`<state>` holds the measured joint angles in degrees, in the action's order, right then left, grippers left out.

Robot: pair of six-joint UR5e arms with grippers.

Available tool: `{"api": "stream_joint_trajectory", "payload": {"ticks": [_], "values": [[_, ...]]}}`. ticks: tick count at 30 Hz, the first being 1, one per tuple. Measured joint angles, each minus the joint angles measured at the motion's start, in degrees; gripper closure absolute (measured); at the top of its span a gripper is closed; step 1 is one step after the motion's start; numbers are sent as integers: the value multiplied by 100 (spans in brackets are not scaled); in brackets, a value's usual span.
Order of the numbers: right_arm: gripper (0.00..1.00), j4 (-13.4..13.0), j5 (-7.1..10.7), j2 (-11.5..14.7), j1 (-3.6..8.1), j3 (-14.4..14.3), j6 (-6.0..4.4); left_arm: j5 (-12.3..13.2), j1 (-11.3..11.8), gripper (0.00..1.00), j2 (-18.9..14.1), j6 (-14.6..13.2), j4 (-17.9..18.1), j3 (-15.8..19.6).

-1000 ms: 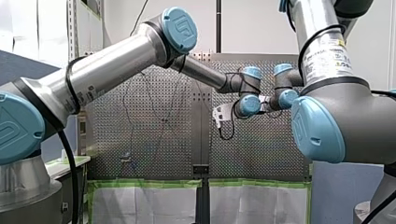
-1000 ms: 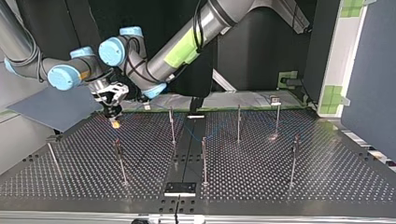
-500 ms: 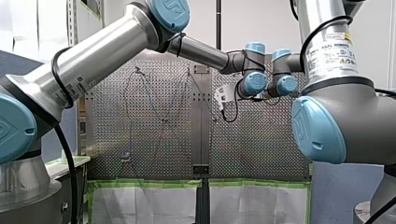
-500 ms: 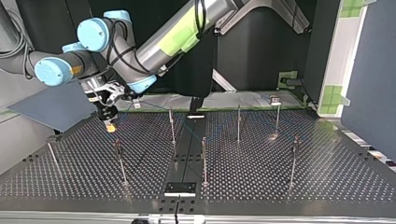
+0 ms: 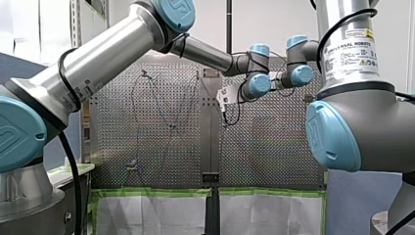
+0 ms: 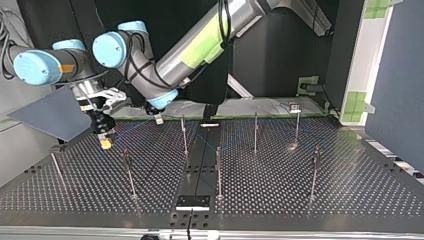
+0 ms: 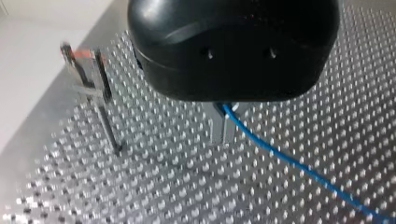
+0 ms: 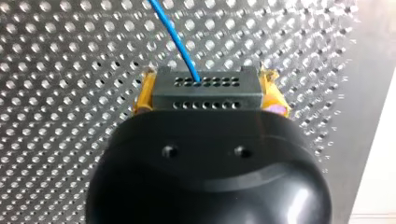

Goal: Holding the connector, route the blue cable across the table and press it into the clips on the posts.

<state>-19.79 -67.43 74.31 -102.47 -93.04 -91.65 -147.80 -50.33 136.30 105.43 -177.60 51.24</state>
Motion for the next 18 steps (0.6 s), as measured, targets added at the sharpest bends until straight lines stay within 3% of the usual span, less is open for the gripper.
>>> {"api": "stream_joint_trajectory", "payload": {"ticks": [6, 18], "values": [[100, -1, 29, 123, -36, -1, -17, 51, 120, 100, -87, -71, 41, 41], [100, -1, 36, 532, -64, -1, -107, -28, -45, 100, -328, -139, 8, 49]]}}
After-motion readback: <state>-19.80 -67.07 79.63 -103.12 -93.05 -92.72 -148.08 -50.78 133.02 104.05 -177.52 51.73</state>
